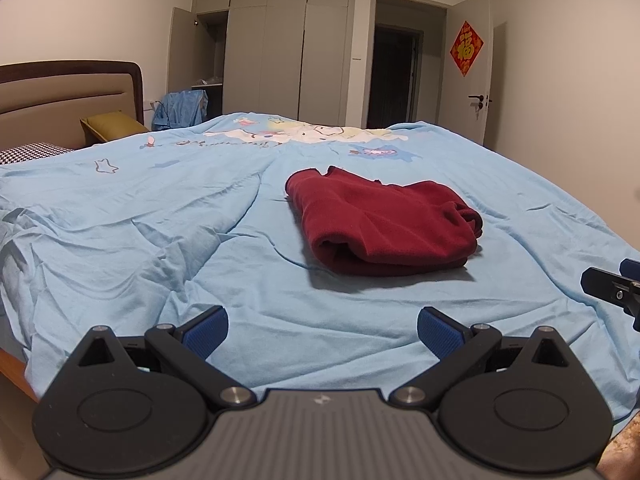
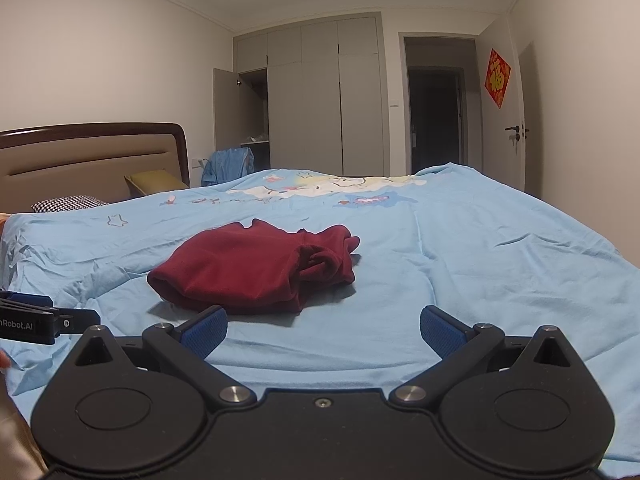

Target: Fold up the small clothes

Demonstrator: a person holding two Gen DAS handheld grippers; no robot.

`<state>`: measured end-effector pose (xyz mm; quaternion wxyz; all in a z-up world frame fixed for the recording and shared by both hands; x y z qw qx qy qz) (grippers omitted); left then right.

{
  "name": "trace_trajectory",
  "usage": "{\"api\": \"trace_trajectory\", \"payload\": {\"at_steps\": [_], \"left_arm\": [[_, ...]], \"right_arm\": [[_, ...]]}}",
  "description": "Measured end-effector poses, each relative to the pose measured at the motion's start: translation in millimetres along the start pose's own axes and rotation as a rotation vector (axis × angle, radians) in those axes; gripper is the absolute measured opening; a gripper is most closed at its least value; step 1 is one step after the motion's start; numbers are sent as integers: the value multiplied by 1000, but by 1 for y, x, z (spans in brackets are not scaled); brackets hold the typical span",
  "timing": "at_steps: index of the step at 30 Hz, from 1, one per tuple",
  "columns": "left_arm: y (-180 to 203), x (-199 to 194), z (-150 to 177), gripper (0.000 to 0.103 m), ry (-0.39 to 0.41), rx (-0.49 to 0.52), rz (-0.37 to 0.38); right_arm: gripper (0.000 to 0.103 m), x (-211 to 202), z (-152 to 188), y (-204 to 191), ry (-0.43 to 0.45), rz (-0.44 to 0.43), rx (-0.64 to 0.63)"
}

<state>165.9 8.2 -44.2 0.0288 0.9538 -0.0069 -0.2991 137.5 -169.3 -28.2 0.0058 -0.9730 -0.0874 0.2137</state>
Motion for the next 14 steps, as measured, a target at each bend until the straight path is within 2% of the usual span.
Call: {"api": "trace_trajectory", "payload": {"at_steps": [5, 14], "left_arm": [[2, 5, -1, 103, -15, 25, -47], [-1, 12, -6, 103, -35, 13, -36]], "right_arm": [[102, 4, 0, 2, -9, 1, 2], [102, 16, -5, 15, -24, 13, 25]]}}
Point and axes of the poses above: each gripper's, at about its wrist camera, not at the fingertips, and x roughly the way its jaws point, y to its right, z to its underside, the point moved 4 cm from there along x, roughly the way its jaws point, and after that the axes turned 6 degrees about -y, right-handed, at the moved point
